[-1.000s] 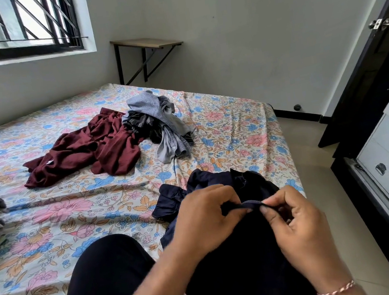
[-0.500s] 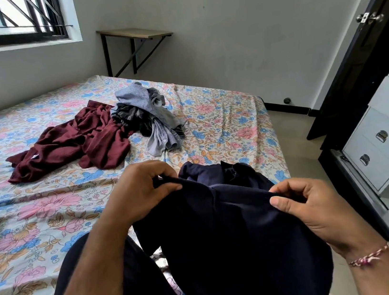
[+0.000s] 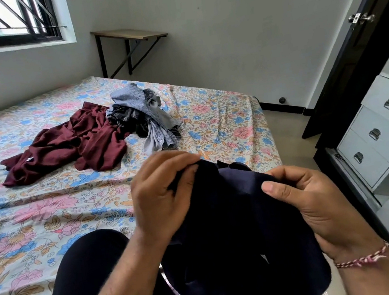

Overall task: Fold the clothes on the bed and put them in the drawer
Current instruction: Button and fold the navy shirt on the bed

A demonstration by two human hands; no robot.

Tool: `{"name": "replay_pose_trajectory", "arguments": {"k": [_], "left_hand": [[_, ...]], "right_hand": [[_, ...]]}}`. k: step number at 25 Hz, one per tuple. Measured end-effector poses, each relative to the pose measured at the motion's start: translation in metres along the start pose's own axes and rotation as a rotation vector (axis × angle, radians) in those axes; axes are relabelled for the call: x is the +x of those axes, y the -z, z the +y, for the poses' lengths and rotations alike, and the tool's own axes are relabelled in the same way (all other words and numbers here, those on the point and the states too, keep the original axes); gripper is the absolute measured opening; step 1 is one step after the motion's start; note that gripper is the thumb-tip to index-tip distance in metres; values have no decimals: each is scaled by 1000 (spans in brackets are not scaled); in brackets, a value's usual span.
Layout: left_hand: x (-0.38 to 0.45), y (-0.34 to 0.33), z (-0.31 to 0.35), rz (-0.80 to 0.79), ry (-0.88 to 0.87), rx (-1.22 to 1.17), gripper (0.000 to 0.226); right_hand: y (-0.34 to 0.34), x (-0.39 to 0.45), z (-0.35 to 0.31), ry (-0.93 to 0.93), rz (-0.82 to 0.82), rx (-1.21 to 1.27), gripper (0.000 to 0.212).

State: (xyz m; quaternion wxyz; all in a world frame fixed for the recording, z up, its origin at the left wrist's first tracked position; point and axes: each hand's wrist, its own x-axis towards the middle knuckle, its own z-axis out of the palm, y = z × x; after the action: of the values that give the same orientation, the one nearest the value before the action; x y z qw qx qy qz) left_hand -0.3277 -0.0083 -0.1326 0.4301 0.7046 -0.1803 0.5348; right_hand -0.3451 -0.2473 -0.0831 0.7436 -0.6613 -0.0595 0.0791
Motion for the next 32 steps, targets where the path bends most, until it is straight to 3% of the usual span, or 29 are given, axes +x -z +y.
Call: {"name": "replay_pose_trajectory", "arguments": {"k": [5,10,14,19,23,32], "left_hand": [[-3,-9,36,-18,-221,-35,2],[-5,-9,36,-19,-209,-32,11],[-4,-6,34,-94,-254,-145,6],[-12,-12,41,-168,-180,-223,7],[-14,-12,39,-49,-78,-109,9],[-18,-15,43,14,-58,-113,5]], "right_hand": [[-24,-17,-18,89,-14,69,20],[-39,-26,-27,173,33,-57,21],[-46,-21,-27,246,172,36,13],[-56,-16,-20,270,183,2,14],[-55,-16,-14,322,192,-211,11],[-52,-18,-12,336,170,-264,18]]}}
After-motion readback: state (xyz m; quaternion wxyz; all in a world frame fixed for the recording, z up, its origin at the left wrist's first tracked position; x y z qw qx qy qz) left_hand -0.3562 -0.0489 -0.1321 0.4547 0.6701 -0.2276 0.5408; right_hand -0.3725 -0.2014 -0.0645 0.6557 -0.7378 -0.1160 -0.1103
